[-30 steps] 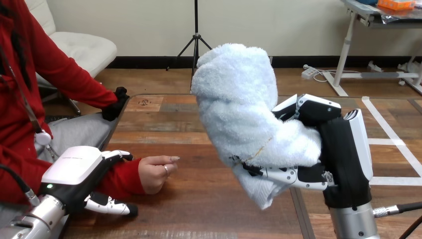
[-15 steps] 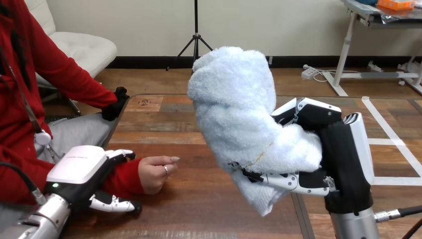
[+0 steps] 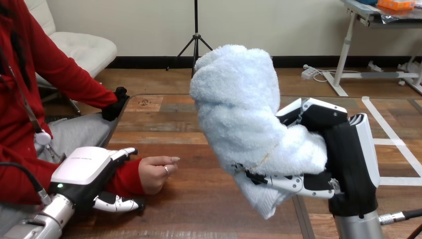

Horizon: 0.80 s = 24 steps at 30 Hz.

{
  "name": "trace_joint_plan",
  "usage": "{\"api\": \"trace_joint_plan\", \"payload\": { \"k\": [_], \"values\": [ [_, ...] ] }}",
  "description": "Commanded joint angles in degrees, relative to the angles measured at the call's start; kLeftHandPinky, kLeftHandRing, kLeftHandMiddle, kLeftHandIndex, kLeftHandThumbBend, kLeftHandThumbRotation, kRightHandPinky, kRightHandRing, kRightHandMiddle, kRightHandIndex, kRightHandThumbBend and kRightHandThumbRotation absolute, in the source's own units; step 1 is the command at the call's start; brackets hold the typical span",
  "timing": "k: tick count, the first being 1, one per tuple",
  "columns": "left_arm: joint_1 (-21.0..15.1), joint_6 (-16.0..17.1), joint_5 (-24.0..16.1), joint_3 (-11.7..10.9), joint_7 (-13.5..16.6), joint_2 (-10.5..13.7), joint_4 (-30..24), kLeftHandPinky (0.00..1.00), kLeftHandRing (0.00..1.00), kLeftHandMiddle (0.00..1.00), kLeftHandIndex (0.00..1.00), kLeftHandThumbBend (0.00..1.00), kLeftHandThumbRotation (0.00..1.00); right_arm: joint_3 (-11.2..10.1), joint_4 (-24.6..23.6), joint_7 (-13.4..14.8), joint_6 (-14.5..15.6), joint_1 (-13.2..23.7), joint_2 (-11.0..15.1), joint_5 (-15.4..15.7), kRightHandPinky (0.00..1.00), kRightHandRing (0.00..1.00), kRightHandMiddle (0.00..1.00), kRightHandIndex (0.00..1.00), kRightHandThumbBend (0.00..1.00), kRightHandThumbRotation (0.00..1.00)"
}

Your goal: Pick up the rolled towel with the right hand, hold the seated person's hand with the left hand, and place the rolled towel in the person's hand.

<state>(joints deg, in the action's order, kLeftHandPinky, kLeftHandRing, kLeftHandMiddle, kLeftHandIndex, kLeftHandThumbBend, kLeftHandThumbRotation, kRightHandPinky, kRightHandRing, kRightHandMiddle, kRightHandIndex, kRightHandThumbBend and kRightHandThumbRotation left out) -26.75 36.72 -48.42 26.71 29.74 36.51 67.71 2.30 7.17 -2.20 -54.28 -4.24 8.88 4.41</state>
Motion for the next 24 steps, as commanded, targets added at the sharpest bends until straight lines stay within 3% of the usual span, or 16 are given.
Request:
{"api": "trace_joint_plan", "payload": {
  "k": [1,15,24],
  "values": [
    [-3.8,-1.8,-0.7,1.6,-0.3,-0.9,1.5,0.89,0.87,0.87,0.9,1.0,0.59,-0.1,-3.9,-0.2,0.1,1.3,-0.6,-1.5,0.01,0.05,0.09,0.08,0.55,0.0],
    [-5.7,-5.1,-0.5,3.4,-2.0,-2.0,3.4,0.91,0.9,0.88,0.92,1.0,0.61,0.2,-6.0,-1.7,0.9,-0.2,-0.8,-4.1,0.02,0.05,0.08,0.07,0.54,0.0],
    [-6.4,-5.3,0.6,2.9,-4.1,-2.7,4.3,0.86,0.87,0.87,0.9,1.0,0.61,-0.3,-6.4,-2.0,0.6,-0.5,-0.8,-4.2,0.02,0.05,0.09,0.07,0.51,0.0]
  ]
}}
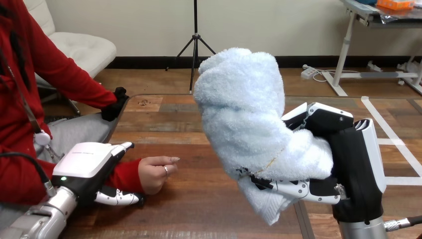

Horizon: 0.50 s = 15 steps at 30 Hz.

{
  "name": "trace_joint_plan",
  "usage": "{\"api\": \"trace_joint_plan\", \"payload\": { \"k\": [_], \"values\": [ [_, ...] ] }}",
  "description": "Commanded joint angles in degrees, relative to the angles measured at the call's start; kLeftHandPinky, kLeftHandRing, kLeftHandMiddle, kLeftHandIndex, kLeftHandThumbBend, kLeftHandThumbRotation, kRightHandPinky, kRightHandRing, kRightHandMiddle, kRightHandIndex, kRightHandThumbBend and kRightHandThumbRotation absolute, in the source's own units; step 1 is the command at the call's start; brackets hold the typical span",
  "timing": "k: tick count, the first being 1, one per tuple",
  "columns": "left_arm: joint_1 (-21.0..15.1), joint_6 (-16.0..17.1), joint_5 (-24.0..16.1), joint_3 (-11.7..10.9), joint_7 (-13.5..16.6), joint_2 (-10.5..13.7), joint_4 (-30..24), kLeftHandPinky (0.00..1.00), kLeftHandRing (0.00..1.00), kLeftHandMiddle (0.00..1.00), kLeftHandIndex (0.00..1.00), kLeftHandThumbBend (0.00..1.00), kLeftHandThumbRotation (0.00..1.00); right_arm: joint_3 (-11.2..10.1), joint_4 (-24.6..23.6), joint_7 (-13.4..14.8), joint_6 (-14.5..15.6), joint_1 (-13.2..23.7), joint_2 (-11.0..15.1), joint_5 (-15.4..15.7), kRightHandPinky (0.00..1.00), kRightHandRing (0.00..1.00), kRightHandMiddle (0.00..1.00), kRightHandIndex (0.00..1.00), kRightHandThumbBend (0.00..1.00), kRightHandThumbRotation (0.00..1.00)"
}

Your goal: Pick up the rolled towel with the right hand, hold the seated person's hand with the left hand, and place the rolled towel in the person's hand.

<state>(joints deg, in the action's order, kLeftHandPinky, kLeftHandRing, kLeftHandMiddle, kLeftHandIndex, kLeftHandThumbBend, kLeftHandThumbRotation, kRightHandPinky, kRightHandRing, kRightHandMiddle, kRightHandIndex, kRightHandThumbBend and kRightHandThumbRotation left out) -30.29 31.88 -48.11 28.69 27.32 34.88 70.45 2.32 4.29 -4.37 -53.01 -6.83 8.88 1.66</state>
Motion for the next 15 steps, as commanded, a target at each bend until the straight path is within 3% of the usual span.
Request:
{"api": "trace_joint_plan", "payload": {
  "k": [1,15],
  "values": [
    [-2.9,-0.4,0.6,0.8,-2.1,-1.2,1.6,0.85,0.86,0.87,0.9,1.0,0.61,-0.4,-3.6,0.2,-0.6,2.1,-0.8,-1.3,0.02,0.05,0.09,0.07,0.51,0.0],
    [-3.7,-1.5,1.0,1.4,-5.2,-1.5,1.5,0.77,0.8,0.82,0.84,1.0,0.54,-1.3,-4.9,0.7,-0.2,1.7,-1.1,-0.9,0.02,0.05,0.09,0.07,0.51,0.0]
  ]
}}
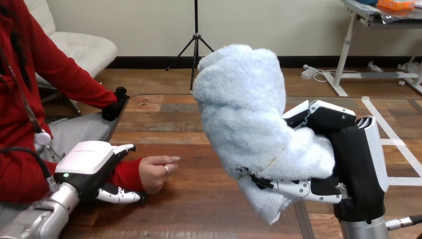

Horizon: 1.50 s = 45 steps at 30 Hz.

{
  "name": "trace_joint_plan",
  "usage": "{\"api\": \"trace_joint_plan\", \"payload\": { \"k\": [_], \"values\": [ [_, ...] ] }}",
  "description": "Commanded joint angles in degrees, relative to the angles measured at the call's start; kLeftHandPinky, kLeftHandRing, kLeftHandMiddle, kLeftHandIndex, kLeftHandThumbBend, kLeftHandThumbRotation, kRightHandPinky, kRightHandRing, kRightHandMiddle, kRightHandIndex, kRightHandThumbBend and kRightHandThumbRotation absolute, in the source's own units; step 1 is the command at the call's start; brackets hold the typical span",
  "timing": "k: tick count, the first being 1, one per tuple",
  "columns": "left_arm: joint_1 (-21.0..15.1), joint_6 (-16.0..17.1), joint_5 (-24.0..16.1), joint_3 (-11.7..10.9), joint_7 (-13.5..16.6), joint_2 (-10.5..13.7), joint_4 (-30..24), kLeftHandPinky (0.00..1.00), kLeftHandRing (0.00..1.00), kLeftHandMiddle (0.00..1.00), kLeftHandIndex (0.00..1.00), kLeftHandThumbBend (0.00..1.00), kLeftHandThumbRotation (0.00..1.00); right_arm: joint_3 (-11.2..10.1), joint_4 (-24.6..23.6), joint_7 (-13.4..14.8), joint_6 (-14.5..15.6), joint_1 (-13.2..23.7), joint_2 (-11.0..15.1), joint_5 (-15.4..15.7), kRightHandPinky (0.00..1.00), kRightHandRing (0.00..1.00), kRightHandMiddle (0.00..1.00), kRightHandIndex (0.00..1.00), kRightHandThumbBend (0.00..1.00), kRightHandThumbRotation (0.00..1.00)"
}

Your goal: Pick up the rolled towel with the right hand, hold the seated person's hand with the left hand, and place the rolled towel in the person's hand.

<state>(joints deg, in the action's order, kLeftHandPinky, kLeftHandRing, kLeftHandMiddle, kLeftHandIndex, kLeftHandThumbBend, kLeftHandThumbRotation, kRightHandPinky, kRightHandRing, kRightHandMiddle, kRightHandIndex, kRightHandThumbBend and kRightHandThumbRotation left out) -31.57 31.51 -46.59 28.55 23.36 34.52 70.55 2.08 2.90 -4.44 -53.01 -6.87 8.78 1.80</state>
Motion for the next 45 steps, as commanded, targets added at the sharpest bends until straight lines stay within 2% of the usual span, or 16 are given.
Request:
{"api": "trace_joint_plan", "payload": {
  "k": [1,16,20,33,45],
  "values": [
    [-2.5,-1.1,-0.5,1.6,-1.2,-1.1,1.4,0.76,0.79,0.81,0.84,1.0,0.54,-1.1,-3.5,0.8,-0.1,1.8,-1.0,-1.0,0.02,0.05,0.09,0.07,0.51,0.0],
    [-2.6,-0.4,1.2,1.1,-3.2,-1.1,1.4,0.63,0.63,0.66,0.69,1.0,0.4,-1.2,-4.3,0.5,0.7,1.6,-0.9,-2.2,0.02,0.05,0.09,0.07,0.52,0.0],
    [-2.6,-0.4,1.6,1.1,-3.7,-1.2,1.4,0.61,0.6,0.63,0.66,1.0,0.36,-1.6,-4.5,0.9,0.7,1.6,-1.1,-1.4,0.02,0.05,0.09,0.07,0.52,0.0],
    [-2.5,0.4,2.3,1.5,-3.9,-0.9,1.3,0.52,0.5,0.51,0.54,0.91,0.24,-1.4,-4.6,0.6,1.1,1.6,-1.1,-2.3,0.02,0.05,0.09,0.07,0.51,0.0],
    [-2.5,1.4,2.3,1.4,-3.6,-0.6,1.2,0.46,0.43,0.45,0.47,0.86,0.16,-1.8,-4.4,0.7,1.0,1.8,-1.1,-1.9,0.02,0.06,0.09,0.07,0.51,0.0]
  ]
}}
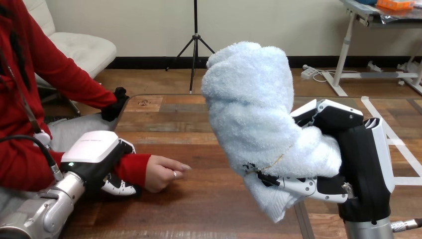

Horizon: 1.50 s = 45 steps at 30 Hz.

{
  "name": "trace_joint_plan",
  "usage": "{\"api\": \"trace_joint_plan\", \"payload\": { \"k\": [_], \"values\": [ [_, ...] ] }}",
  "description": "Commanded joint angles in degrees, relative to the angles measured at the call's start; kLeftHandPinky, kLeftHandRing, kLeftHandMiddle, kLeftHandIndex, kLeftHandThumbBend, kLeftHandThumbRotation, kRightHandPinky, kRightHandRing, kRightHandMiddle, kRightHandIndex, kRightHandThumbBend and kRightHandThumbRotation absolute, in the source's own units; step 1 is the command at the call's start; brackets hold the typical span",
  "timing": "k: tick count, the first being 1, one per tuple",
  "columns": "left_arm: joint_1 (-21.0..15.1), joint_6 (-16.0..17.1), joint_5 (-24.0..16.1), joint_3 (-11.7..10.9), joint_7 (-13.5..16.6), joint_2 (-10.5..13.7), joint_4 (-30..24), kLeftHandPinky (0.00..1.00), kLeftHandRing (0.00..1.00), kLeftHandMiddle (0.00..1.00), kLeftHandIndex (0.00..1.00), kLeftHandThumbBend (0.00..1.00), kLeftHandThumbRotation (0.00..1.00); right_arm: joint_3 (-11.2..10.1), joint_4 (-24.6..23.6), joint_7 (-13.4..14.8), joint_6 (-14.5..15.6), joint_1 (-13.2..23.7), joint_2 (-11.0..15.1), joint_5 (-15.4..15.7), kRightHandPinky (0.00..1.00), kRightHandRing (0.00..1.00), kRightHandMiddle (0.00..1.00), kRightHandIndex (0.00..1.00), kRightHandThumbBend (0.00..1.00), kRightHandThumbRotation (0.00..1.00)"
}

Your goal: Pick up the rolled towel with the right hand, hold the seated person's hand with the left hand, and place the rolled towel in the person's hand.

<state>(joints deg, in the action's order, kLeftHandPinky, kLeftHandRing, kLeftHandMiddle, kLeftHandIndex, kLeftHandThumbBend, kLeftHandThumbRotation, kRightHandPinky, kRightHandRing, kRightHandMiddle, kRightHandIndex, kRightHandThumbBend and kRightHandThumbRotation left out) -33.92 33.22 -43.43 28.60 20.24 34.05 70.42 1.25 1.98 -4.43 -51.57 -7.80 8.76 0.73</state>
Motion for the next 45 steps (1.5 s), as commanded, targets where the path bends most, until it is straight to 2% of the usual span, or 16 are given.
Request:
{"api": "trace_joint_plan", "payload": {
  "k": [1,12,34,45],
  "values": [
    [-0.1,-0.3,-0.8,1.4,-0.5,-0.2,1.3,0.45,0.43,0.45,0.47,0.86,0.16,-1.0,-3.4,0.7,-0.4,2.7,-1.1,-0.8,0.02,0.06,0.09,0.07,0.51,0.0],
    [0.1,0.1,-0.7,1.2,-0.2,-0.2,1.2,0.4,0.39,0.42,0.43,0.84,0.11,-0.8,-3.3,0.6,0.0,2.8,-1.2,-1.4,0.02,0.06,0.09,0.07,0.52,0.0],
    [0.3,1.3,0.6,0.4,-1.3,-0.4,1.0,0.28,0.31,0.37,0.4,0.85,0.09,-1.1,-2.0,0.8,0.2,3.1,-1.1,-0.5,0.02,0.06,0.09,0.07,0.53,0.0],
    [0.2,1.4,0.5,0.3,-0.6,-0.5,0.8,0.23,0.28,0.35,0.38,0.85,0.09,-1.0,-0.1,0.5,0.6,3.6,-1.1,-0.3,0.02,0.06,0.09,0.07,0.53,0.0]
  ]
}}
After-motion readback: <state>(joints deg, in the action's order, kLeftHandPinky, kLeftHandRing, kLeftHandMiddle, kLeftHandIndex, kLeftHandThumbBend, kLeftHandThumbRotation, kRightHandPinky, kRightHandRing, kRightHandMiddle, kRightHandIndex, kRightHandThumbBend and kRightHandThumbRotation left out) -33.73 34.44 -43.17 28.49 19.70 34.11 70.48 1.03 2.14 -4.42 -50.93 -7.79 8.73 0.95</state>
